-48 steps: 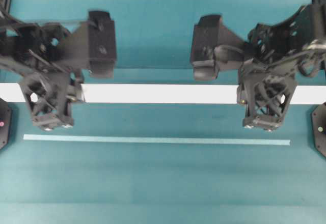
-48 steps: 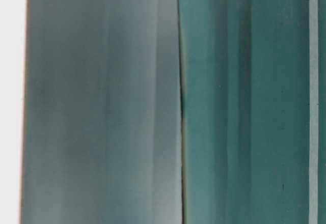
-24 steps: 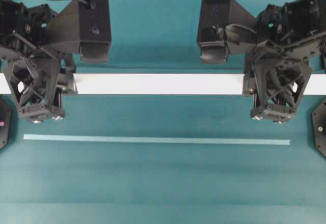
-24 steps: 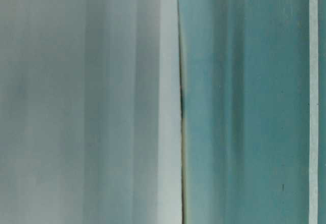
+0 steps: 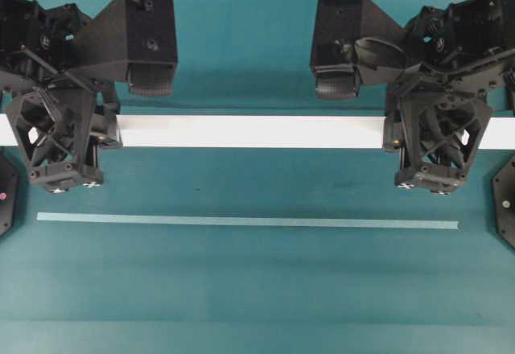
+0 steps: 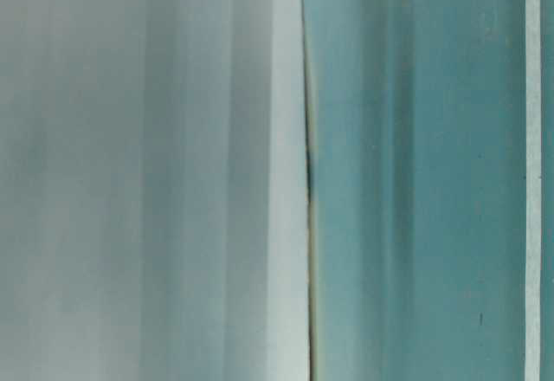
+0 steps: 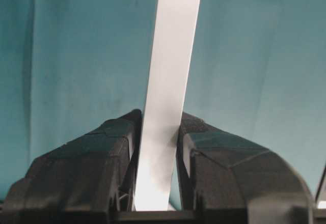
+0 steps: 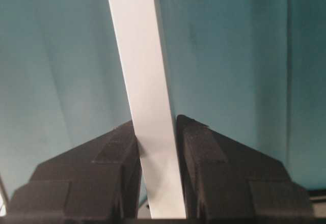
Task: Lift a wooden board with both hands.
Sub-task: 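Lower the held board back down onto the table with both grippers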
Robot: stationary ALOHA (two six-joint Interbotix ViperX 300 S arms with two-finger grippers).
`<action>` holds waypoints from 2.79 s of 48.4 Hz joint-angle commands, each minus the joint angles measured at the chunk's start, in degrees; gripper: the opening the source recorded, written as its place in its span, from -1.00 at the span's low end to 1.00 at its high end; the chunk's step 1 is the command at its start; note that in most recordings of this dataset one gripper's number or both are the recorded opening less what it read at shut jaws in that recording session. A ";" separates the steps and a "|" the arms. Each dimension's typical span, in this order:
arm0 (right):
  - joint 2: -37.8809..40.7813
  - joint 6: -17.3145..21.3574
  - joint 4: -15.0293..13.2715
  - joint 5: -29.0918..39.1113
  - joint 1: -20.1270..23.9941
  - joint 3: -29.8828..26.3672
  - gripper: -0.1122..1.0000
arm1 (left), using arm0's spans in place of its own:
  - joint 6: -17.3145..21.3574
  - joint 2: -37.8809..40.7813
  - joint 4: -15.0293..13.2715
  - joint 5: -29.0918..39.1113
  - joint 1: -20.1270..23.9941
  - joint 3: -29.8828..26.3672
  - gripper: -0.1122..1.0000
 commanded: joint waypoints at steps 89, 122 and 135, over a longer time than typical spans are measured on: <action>11.69 -2.37 -1.76 -41.84 2.99 37.79 -0.41 | -1.14 12.83 0.44 -39.73 1.23 36.47 -0.47; 16.08 -2.37 -1.49 -48.60 4.31 39.46 -0.41 | -2.55 16.08 0.44 -45.88 -0.26 39.46 -0.47; 17.14 -2.37 -1.32 -49.48 5.27 39.46 -0.41 | -2.99 16.17 0.44 -46.85 -0.62 39.73 -0.47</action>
